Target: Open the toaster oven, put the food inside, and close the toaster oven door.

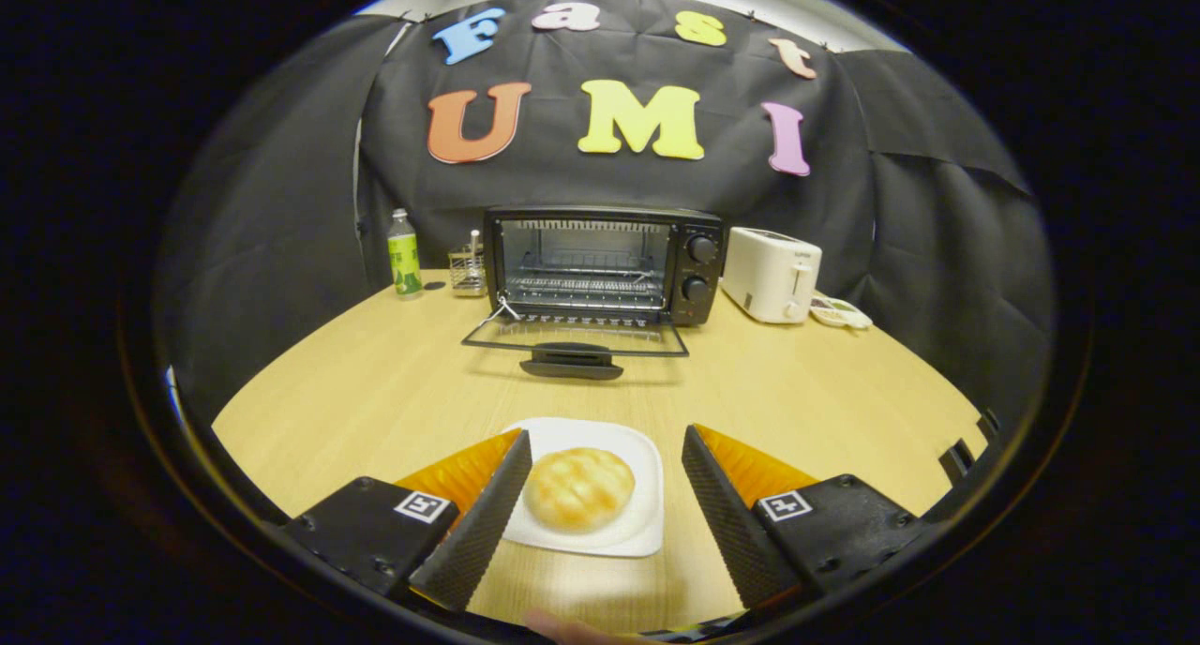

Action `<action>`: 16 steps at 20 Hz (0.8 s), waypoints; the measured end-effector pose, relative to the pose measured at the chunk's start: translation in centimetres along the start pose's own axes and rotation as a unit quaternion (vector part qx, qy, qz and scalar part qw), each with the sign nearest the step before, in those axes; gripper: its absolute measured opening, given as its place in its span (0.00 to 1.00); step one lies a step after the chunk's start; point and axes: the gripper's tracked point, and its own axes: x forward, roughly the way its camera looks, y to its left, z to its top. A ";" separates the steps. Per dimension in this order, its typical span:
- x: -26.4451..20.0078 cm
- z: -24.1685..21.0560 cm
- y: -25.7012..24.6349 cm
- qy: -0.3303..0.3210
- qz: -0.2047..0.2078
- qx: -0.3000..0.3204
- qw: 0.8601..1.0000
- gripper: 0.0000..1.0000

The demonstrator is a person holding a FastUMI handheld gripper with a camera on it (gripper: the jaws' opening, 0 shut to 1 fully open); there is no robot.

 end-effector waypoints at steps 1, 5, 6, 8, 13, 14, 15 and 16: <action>-0.1 -0.7 0.1 0.001 -0.001 0.007 1.000 1.00; 0.6 -3.6 1.4 0.014 0.008 0.001 1.000 1.00; 0.6 -3.9 1.6 0.014 0.009 0.001 1.000 1.00; 1.2 -5.0 1.7 0.029 0.006 0.001 1.000 1.00; 2.8 -5.3 1.8 0.043 0.001 0.022 0.999 1.00; 3.0 -5.7 2.2 0.053 0.009 0.027 0.998 1.00; 3.2 -5.7 2.1 0.051 0.010 0.029 0.998 1.00; 3.2 -5.3 1.9 0.045 0.011 0.030 0.998 1.00</action>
